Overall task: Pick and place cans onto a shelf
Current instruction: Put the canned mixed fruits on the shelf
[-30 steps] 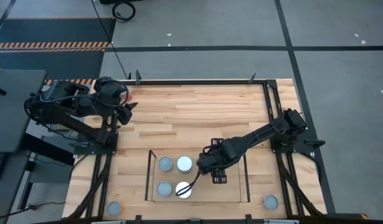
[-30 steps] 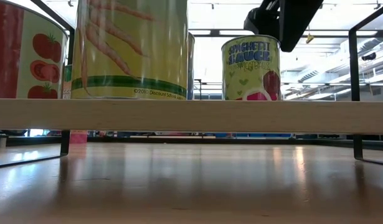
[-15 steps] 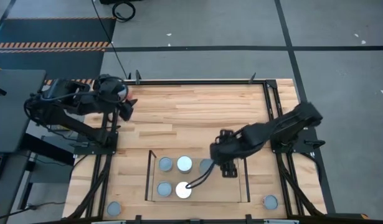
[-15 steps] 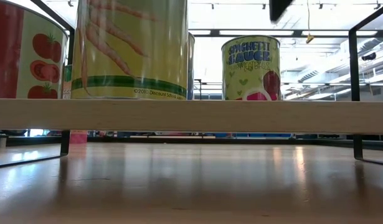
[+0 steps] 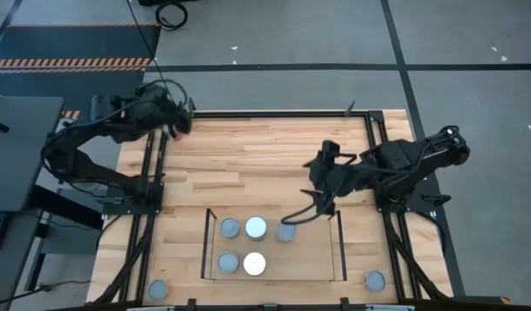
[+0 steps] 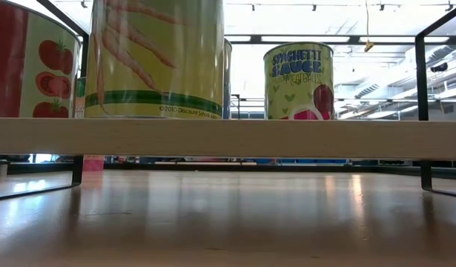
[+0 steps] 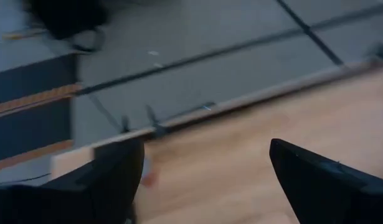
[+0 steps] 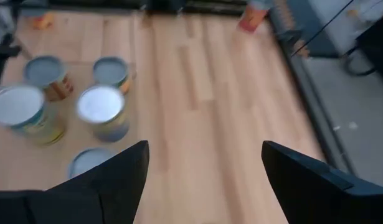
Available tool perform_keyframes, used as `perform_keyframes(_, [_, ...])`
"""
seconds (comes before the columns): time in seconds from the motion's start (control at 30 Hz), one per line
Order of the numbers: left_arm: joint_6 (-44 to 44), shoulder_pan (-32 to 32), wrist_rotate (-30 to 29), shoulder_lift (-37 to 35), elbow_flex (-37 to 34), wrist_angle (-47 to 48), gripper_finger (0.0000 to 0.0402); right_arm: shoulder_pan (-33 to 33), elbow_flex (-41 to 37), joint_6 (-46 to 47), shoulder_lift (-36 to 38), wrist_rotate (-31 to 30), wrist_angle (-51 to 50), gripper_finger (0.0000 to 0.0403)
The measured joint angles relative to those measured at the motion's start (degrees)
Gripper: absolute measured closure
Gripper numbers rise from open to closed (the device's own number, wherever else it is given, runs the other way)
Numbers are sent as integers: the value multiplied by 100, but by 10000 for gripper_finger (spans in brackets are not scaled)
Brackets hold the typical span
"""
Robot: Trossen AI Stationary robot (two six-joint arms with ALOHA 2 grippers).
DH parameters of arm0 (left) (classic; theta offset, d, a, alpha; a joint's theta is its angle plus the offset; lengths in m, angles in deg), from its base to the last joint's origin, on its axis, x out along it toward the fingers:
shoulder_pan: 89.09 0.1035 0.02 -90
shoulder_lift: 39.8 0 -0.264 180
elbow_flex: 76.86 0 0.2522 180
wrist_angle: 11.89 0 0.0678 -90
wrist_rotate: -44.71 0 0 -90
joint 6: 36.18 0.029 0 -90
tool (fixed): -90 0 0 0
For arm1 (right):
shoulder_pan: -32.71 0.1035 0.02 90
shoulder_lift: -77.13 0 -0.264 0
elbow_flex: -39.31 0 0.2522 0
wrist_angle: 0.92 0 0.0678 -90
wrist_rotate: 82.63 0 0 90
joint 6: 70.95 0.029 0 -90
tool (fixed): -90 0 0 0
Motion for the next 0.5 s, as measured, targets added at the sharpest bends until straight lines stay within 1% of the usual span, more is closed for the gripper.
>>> perform_keyframes(0.07, [-143, 329, -271, 82, -16, -9, 49, -155, 0, -209, 47, -208, 100, 85])
perform_keyframes(0.13, [-338, 642, -545, 107, -271, -134, 49, -419, 0, -493, 58, -288, 219, 85])
perform_keyframes(0.23, [-752, 1183, -689, 81, -1006, -384, 49, -896, -2, -918, 38, -230, 368, 83])
perform_keyframes(0.3, [-806, 1559, -658, 67, -1573, -709, 49, -1239, -2, -1257, 25, -25, 523, 79])
perform_keyframes(0.37, [-647, 1949, -508, 50, -2122, -1216, 49, -1567, -2, -1575, 14, 246, 719, 72])
perform_keyframes(0.4, [-512, 2175, -323, 53, -2371, -1532, 49, -1735, -2, -1718, 12, 406, 861, 68])
perform_keyframes(0.5, [-168, 2874, 466, 109, -3023, -2388, 49, -2228, -2, -2141, 12, 826, 1230, 55])
